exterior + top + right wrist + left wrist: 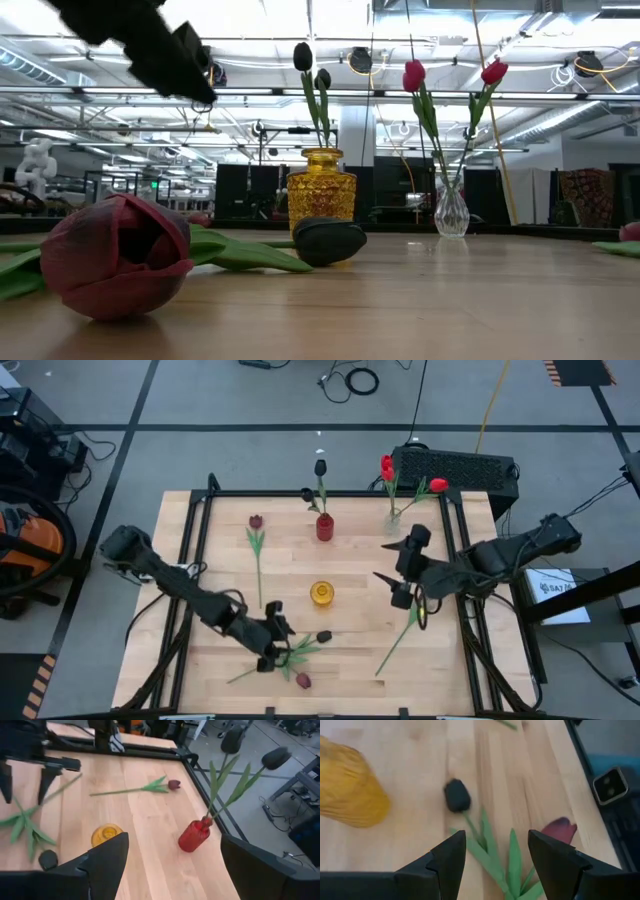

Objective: Sort flowers into vase by color
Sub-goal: Put the black flower into the red vase

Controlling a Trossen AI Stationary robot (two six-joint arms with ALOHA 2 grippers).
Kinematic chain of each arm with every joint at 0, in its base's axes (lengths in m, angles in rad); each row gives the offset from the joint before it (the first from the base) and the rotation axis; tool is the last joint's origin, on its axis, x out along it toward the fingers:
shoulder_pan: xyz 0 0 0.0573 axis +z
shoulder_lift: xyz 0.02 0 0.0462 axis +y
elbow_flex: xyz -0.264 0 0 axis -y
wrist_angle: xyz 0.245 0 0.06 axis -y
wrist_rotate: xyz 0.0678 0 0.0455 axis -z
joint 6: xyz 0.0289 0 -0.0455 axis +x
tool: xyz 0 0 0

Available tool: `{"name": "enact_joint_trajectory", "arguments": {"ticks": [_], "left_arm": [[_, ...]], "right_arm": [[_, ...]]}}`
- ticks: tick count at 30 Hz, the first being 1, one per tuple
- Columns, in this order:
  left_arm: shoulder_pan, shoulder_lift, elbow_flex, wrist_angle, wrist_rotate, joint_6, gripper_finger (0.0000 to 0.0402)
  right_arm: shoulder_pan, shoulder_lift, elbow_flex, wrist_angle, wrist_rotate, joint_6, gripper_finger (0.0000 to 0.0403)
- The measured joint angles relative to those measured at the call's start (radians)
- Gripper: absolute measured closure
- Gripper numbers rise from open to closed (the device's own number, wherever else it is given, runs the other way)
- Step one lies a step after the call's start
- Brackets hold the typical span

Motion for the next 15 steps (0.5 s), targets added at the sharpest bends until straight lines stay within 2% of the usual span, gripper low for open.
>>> {"name": "enact_joint_trajectory", "arguments": {"ticks": [7,11,15], "left_arm": [[-0.023,0.093,0.000,0.068,-0.002,-0.029,0.0181],[-0.036,0.097,0.000,0.048,-0.003,-0.099,0.0181],[-0.059,0.097,0.000,0.039,-0.020,-0.105,0.0181]], "right_arm": [[-0.035,0.001,-0.072,0.058,-0.005,-0.005,0.0131],[-0.002,0.000,-0.099,0.057,-0.054,0.016,0.0159],[0.043,0.000,-0.131,0.067,-0.059,0.017,0.0187]]}}
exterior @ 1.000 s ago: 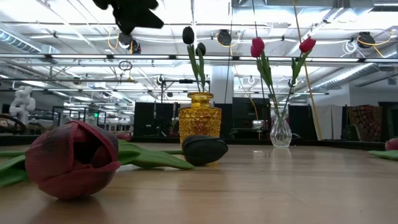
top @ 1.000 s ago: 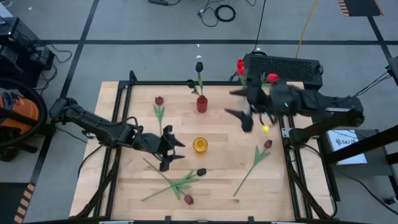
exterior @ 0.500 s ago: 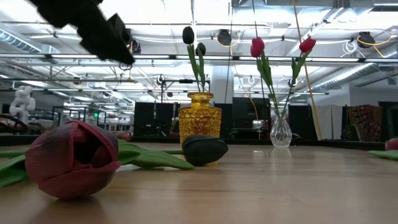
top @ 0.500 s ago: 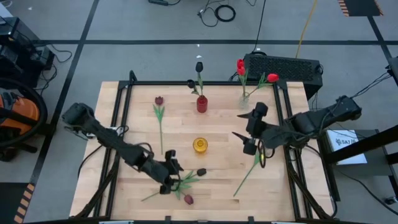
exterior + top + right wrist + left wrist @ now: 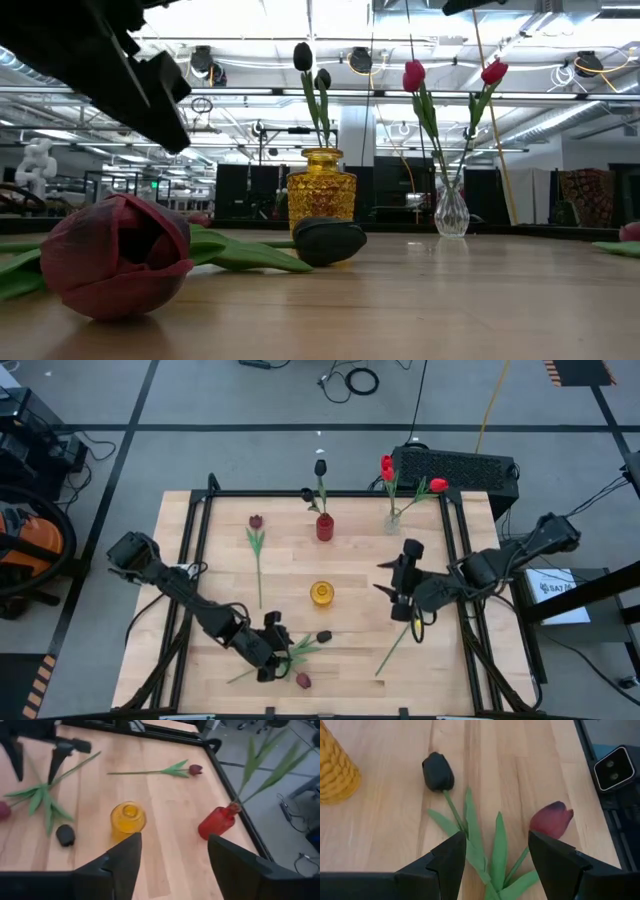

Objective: Sort flowers into vase by color
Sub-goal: Put the black flower into the red vase

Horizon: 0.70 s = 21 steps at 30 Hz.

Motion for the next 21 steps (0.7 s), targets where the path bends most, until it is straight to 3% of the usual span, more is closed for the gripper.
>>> {"name": "enact_joint_trajectory", "arguments": {"ticks": [11,21], "left_arm": [[-0.042,0.005,0.000,-0.036,-0.082,-0.161,0.0181],[-0.087,0.111,0.000,-0.026,-0.111,-0.256,0.0181]], "right_arm": [[0.178,0.000,-0.037,-0.003,-0.005,0.002,0.0237],[0.266,0.000,-0.037,-0.004,-0.005,-0.001,0.0258]]}}
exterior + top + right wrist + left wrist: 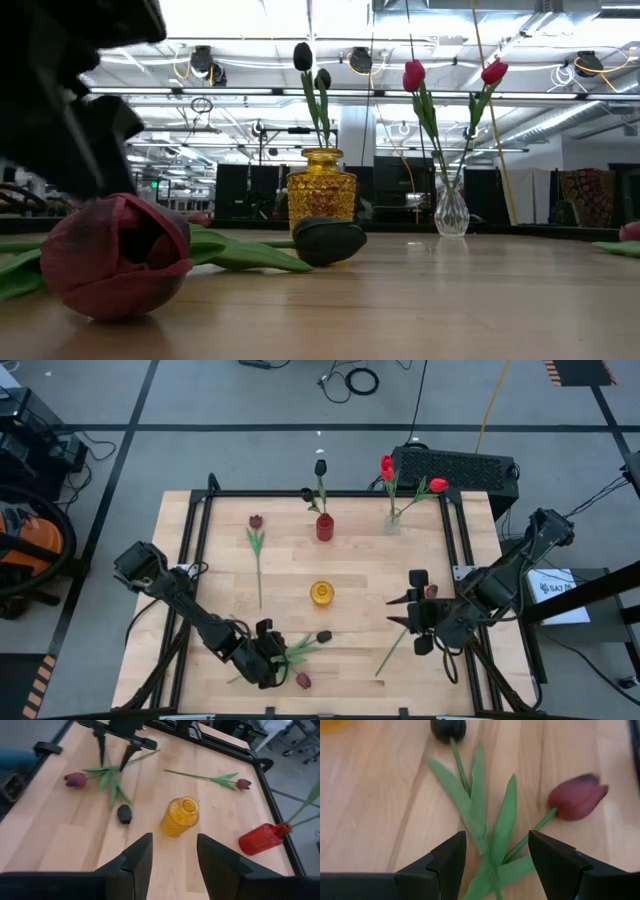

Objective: Sort flowers into vase by color
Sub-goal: Put the black flower into the red vase

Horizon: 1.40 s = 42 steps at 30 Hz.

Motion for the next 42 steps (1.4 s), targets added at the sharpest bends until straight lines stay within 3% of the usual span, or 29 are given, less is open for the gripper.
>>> {"name": "enact_joint_trajectory", "arguments": {"ticks": [11,26,42], "left_arm": [[-0.008,0.112,0.000,0.149,-0.033,0.002,0.0181],[-0.005,0.125,0.000,0.155,-0.034,-0.006,0.0188],[0.072,0.121,0.004,0.109,0.046,0.047,0.0363]], "right_arm": [[0.027,0.000,0.000,-0.028,0.000,0.075,0.0262],[0.026,0.000,0.000,-0.030,0.005,0.089,0.0262],[0.021,0.000,0.000,0.026,0.011,0.067,0.0261]]}}
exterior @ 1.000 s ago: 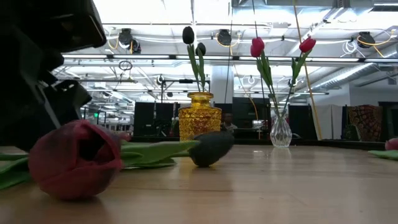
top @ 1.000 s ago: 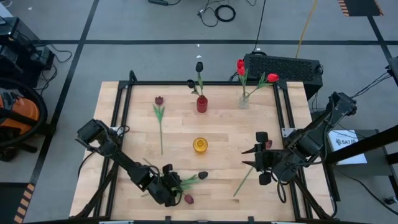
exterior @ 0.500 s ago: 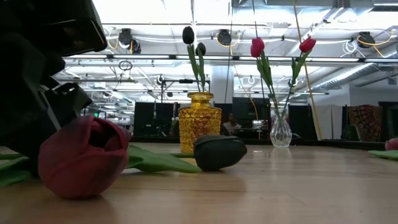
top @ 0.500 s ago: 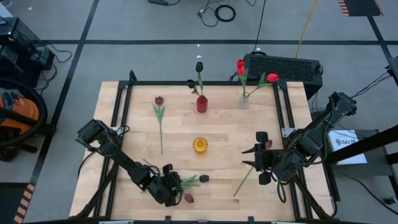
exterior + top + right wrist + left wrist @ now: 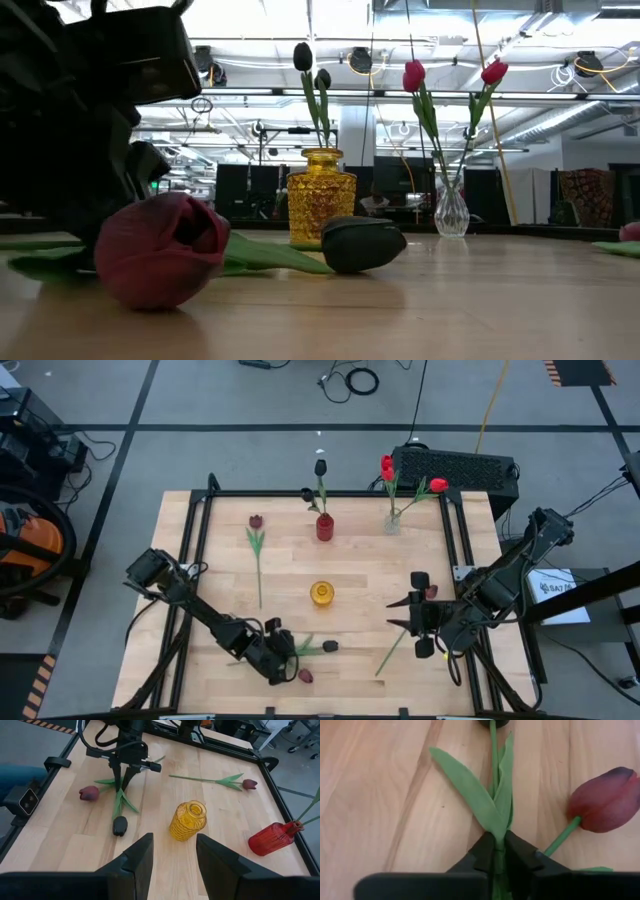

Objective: Sort flowers into vase by color
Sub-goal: Put the black flower into the red vase

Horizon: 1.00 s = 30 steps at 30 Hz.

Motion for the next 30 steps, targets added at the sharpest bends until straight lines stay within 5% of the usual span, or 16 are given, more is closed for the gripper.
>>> {"name": "enact_joint_trajectory", "arguments": {"ticks": [4,17,30], "left_arm": [[-0.003,-0.020,0.008,-0.010,0.015,0.000,0.0390],[-0.001,-0.224,0.078,-0.083,0.019,0.162,0.0374],[-0.002,-0.262,0.078,-0.160,-0.152,0.159,0.0373]], "right_arm": [[0.000,0.000,0.000,0.016,0.000,-0.013,0.0261],[0.000,0.000,0.000,0.025,-0.001,-0.014,0.0261],[-0.008,0.023,-0.038,0.164,-0.003,0.031,0.0261]]}}
